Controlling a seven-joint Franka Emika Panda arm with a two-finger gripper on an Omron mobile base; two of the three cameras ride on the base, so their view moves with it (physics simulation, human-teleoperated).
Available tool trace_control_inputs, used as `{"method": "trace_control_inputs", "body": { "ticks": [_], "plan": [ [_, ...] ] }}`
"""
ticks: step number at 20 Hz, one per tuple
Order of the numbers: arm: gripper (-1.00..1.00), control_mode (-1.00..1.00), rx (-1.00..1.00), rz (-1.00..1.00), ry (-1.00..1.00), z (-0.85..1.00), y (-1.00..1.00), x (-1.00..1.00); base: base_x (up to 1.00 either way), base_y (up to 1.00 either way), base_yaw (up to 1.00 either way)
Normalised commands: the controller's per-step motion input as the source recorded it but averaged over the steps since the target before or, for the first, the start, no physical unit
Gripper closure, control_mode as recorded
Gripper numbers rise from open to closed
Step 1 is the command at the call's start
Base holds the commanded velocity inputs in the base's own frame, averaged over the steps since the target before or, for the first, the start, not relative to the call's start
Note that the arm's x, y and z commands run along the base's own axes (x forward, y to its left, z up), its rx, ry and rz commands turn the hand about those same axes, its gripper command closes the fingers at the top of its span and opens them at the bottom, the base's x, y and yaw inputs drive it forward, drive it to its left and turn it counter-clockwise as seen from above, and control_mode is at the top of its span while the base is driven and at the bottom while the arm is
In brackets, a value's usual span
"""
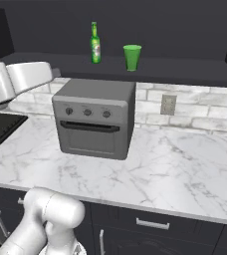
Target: Open the cabinet directly in front. Then move the beer and the cup to the dining counter with the candle on it.
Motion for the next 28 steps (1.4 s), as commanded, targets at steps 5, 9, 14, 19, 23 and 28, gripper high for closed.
{"method": "trace_control_inputs", "body": {
  "ticks": [5, 9, 14, 19, 23, 28],
  "plan": [
    [-1.0, -1.0, 0.0, 0.02, 0.04, -0.01, 0.0, 0.02, 0.0, 0.0, 0.0],
    [-1.0, -1.0, 0.16, 0.04, 0.02, -0.12, -0.03, 0.0, 0.0, 0.0, 0.0],
    [-1.0, -1.0, 0.25, 0.06, 0.0, -0.06, -0.01, -0.01, 0.0, 0.0, 0.0],
    [-1.0, -1.0, 0.31, 0.02, 0.0, 0.02, -0.01, 0.0, 0.0, 0.0, 0.0],
    [-1.0, -1.0, 0.22, 0.02, 0.05, 0.05, -0.07, 0.0, 0.0, 0.0, 0.0],
    [-1.0, -1.0, 0.19, 0.01, 0.04, 0.0, -0.09, 0.01, 0.0, 0.0, 0.0]
  ]
}}
